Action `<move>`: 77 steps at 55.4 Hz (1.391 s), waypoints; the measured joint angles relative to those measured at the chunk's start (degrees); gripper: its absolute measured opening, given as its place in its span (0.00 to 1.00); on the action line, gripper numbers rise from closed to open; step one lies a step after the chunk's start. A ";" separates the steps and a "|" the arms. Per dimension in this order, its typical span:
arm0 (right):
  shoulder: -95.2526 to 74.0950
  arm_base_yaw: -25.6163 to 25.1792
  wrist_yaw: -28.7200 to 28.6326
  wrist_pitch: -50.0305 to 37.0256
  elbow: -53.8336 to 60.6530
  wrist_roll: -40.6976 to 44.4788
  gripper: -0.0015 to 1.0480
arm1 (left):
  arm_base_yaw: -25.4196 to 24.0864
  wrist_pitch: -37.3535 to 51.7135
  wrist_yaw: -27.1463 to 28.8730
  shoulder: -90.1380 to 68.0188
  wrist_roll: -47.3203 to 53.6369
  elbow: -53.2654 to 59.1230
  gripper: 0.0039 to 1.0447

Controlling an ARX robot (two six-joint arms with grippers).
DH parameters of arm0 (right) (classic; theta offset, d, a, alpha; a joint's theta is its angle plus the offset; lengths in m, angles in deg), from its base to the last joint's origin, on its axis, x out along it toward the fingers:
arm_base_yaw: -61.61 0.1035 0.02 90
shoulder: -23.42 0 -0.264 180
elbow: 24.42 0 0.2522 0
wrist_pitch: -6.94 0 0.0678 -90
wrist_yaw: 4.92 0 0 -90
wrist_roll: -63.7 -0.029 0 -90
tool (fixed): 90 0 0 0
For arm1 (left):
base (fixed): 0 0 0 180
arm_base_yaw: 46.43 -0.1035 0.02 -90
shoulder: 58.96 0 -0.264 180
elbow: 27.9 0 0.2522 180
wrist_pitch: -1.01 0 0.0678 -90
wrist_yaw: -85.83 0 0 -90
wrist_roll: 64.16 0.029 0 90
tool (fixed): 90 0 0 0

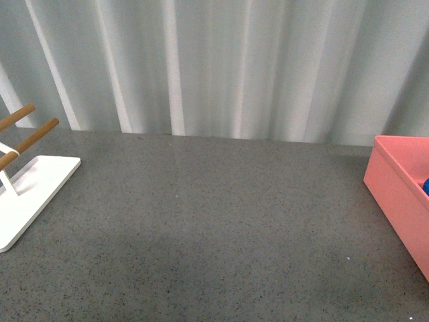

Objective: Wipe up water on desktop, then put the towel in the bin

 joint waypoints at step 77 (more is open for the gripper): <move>5.01 0.00 -0.11 -1.14 4.46 -0.04 0.63 | 0.00 0.00 0.02 0.00 0.00 -0.02 0.94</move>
